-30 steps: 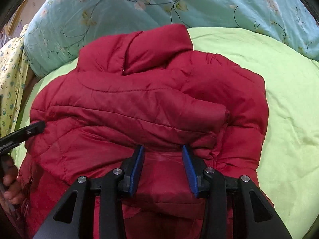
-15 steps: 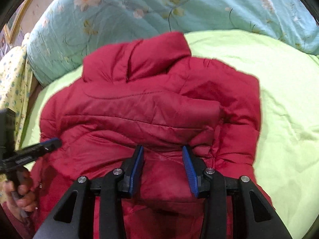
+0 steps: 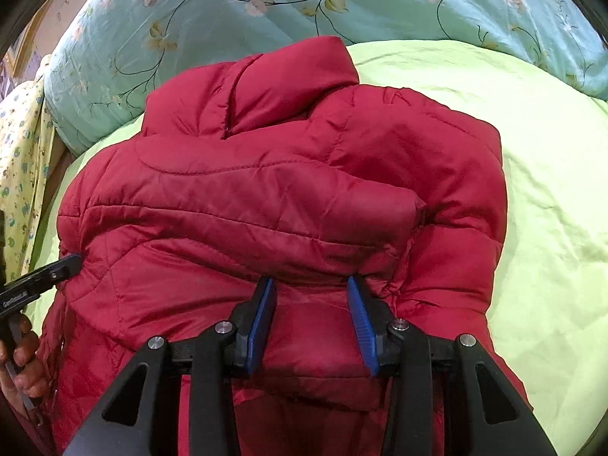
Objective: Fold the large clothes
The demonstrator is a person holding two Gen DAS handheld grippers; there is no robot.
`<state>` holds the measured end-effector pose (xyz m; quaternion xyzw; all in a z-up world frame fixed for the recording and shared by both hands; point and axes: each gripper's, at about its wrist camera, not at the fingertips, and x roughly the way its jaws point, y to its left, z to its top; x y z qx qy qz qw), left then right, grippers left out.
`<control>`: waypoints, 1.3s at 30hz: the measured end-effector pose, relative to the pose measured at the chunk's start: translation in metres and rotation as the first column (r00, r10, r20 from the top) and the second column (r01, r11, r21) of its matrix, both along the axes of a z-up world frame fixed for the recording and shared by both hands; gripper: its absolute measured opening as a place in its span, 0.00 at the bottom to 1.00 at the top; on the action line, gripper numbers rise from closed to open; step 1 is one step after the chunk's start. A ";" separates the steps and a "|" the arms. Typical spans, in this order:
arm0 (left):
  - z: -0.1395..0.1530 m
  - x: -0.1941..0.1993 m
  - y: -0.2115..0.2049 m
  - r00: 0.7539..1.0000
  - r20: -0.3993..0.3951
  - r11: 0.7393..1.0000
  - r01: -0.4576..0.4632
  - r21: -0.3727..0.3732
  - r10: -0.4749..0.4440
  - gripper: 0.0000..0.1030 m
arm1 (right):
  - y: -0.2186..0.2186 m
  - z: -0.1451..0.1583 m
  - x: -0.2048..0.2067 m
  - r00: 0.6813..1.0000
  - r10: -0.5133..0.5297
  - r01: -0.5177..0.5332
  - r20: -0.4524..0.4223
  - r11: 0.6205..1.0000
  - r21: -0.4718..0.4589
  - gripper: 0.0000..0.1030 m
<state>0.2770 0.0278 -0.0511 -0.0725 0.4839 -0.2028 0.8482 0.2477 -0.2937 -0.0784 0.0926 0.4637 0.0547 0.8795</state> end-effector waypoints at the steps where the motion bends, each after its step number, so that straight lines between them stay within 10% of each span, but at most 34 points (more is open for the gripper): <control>1: -0.003 0.002 -0.001 1.000 -0.002 1.000 -0.002 -0.001 0.002 0.25 | 0.000 0.000 0.000 1.000 -0.001 0.001 0.000 1.000 0.003 0.41; 17: 0.007 -0.004 -0.009 1.000 0.018 0.998 0.006 0.061 -0.007 0.25 | -0.012 0.050 -0.051 0.999 -0.012 0.006 0.053 0.995 0.102 0.43; 39: 0.026 -0.132 0.073 0.997 -0.033 0.997 -0.071 0.024 0.072 0.33 | -0.039 0.066 -0.161 1.000 0.010 -0.010 0.006 0.986 0.166 0.64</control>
